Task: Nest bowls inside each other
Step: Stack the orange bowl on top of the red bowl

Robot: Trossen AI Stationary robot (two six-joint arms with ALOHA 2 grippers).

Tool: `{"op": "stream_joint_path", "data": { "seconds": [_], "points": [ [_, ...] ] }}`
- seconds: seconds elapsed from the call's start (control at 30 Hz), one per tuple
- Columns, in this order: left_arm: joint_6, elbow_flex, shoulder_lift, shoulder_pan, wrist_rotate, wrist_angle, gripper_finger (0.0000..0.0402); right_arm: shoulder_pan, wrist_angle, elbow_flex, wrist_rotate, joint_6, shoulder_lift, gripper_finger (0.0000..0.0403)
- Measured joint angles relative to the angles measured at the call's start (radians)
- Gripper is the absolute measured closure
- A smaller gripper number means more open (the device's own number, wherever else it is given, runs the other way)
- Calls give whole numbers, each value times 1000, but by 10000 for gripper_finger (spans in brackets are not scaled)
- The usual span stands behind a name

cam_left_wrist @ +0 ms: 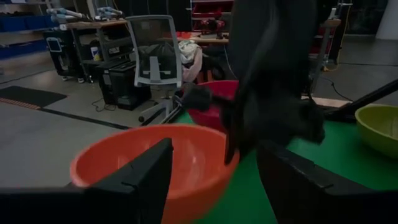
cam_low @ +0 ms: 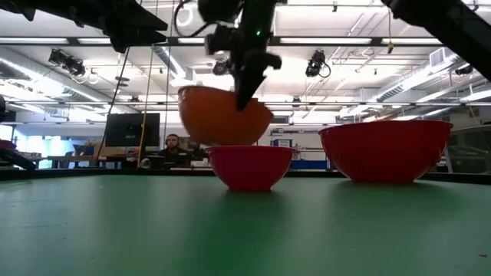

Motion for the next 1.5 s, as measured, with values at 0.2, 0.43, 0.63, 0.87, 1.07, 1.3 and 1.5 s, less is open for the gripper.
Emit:
{"op": "stream_joint_path", "data": {
  "seconds": [0.2, 0.43, 0.63, 0.87, 1.07, 1.3, 1.5],
  "points": [
    [0, 0, 0, 0, 0, 6, 169, 20, -144, 2, 59, 86, -124, 380],
    [0, 0, 27, 1, 1, 13, 169, 26, -232, -24, 86, 279, -252, 380],
    [0, 0, 86, 2, 3, 60, 169, 2, -234, -152, 127, 443, -391, 380],
    [20, 0, 136, 2, 3, 127, 169, -40, -237, -404, 117, 587, -557, 380],
    [24, 0, 146, 2, 3, 157, 169, -57, -237, -605, 78, 649, -656, 380],
    [24, 1, 164, 2, 3, 188, 169, -91, -227, -787, 47, 671, -708, 380],
    [25, 1, 171, 2, 3, 191, 169, -134, -147, -919, -8, 668, -708, 380]
  ]
}}
